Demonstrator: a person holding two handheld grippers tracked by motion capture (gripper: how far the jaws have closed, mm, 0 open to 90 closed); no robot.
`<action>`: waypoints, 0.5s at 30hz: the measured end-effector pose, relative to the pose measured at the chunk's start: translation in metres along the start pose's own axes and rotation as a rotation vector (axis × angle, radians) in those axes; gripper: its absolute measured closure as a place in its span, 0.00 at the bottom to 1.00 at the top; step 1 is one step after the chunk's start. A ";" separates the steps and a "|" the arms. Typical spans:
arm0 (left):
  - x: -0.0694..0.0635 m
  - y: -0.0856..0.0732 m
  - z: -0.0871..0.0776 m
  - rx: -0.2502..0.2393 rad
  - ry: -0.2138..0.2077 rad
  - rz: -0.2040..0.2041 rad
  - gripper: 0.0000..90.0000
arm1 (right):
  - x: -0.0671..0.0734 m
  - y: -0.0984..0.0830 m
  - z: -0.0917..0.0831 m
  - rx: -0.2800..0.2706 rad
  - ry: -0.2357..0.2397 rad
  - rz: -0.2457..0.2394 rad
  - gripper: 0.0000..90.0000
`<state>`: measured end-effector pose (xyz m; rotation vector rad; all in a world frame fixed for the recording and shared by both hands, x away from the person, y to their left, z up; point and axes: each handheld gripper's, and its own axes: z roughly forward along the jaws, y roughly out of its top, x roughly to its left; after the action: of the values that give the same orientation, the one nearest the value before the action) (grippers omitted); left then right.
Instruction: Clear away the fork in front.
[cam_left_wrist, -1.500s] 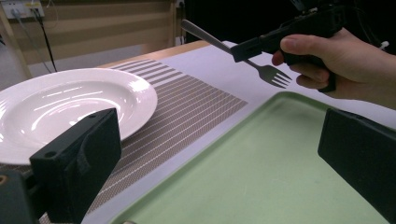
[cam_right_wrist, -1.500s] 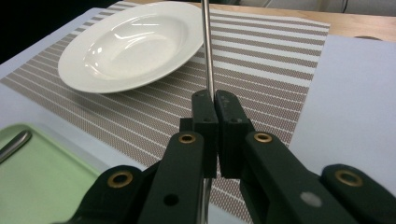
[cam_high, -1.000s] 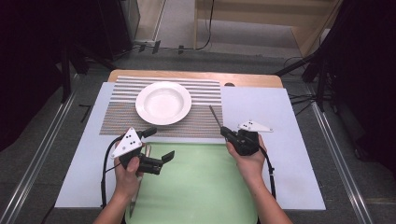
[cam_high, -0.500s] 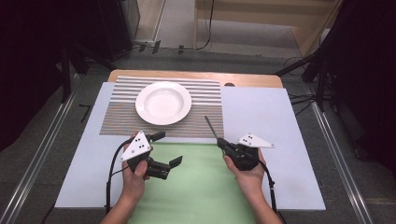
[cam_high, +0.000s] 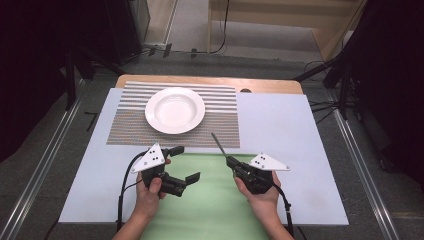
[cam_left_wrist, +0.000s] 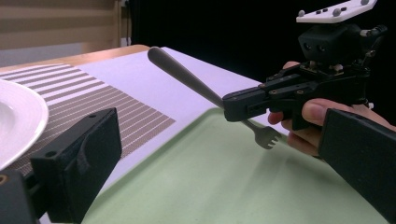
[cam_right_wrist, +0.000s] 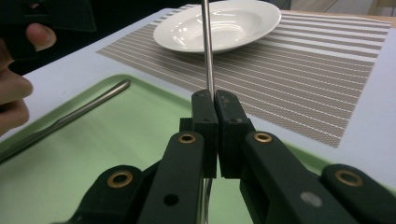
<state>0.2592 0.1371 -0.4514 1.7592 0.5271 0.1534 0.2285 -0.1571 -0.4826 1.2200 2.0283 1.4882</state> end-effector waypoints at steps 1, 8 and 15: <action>0.000 0.000 0.000 -0.002 0.002 -0.002 0.00 | 0.002 0.000 0.000 -0.005 0.007 -0.002 0.96; 0.000 0.000 0.001 -0.013 0.005 -0.029 0.06 | 0.012 0.001 0.000 -0.021 0.043 -0.022 0.96; 0.001 -0.001 0.004 -0.001 0.012 -0.080 0.15 | 0.022 0.000 0.003 -0.019 0.071 -0.033 0.96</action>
<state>0.2616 0.1346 -0.4536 1.7345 0.6054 0.1080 0.2183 -0.1377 -0.4797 1.1366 2.0646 1.5527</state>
